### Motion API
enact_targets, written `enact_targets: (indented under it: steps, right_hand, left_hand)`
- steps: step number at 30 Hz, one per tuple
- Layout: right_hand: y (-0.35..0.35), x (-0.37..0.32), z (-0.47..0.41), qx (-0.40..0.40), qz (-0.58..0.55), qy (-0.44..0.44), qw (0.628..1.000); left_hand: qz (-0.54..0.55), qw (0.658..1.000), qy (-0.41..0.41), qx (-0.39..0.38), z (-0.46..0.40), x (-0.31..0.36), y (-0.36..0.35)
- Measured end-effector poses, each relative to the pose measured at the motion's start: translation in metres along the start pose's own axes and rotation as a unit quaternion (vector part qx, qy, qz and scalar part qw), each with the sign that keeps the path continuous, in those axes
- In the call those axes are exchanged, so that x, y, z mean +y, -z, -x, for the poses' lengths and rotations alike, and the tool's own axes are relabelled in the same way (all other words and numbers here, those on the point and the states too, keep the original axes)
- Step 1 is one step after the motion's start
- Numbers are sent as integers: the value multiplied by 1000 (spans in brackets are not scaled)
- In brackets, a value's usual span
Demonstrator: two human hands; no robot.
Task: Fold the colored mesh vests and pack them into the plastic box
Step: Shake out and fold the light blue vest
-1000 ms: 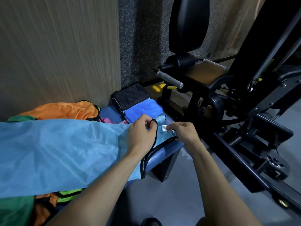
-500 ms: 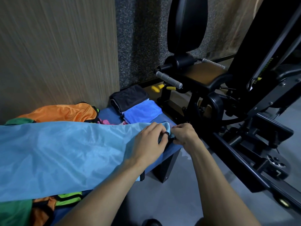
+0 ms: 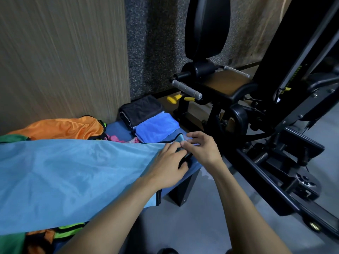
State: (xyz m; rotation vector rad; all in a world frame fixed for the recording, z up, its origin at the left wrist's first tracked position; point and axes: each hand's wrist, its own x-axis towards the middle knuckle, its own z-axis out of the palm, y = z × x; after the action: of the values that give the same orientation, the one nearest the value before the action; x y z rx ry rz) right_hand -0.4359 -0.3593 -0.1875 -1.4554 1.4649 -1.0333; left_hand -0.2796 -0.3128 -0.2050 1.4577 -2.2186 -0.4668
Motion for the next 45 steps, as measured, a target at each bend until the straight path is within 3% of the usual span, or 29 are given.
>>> enact_targets:
  steps: [3, 5, 6, 11, 17, 26, 32, 40, 45]
  right_hand:
    - [3, 1, 2, 0, 16, 19, 1000]
    - [3, 0, 5, -5, 21, 43, 999]
    - [2, -1, 6, -8, 26, 61, 998]
    - [1, -13, 16, -17, 61, 156, 986]
    - [-3, -18, 20, 12, 67, 170, 983]
    - [-9, -21, 25, 43, 49, 166, 984]
    - [-10, -20, 24, 43, 27, 150, 987]
    - [-14, -23, 26, 33, 29, 141, 989]
    - [-14, -26, 27, 33, 27, 143, 989]
  left_hand:
    - [117, 987, 63, 93, -10, -8, 13]
    - [132, 970, 95, 183, -24, -17, 21]
    - [148, 965, 100, 191, -31, -21, 25]
    - [151, 977, 151, -12, -54, -20, 43]
    - [119, 986, 115, 34, -51, -27, 50]
    - [167, 978, 123, 35, -36, -23, 52]
    - [170, 983, 74, 7, -32, -21, 55]
    - [136, 986, 100, -6, -36, -18, 55]
    - [316, 937, 142, -32, -40, -16, 59]
